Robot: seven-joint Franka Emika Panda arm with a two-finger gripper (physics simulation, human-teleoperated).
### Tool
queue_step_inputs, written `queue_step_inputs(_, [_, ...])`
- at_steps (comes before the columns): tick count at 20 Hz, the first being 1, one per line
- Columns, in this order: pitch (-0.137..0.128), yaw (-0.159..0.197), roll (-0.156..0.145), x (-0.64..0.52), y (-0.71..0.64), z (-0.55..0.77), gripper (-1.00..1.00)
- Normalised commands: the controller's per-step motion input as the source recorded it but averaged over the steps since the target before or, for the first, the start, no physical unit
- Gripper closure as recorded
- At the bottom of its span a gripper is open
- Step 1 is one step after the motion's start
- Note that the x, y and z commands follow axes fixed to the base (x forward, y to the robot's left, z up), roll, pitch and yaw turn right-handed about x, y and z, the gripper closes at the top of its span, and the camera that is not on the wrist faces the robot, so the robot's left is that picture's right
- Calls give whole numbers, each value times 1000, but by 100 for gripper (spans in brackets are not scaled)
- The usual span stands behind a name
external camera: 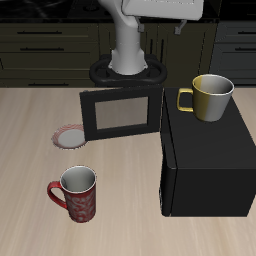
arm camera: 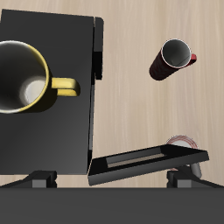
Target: Open the microwave and place the white and yellow mug in it
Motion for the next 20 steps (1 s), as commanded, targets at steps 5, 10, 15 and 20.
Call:
queue_step_inputs(5, [40, -30, 11, 273, 159, -4, -100])
queue_step_inputs(10, [15, -49, -19, 312, 156, -51, -100])
queue_step_inputs(15, [49, -43, 31, 139, 296, -234, -100])
queue_step_inputs(20, [-20, -7, 22, -110, 418, -107, -100])
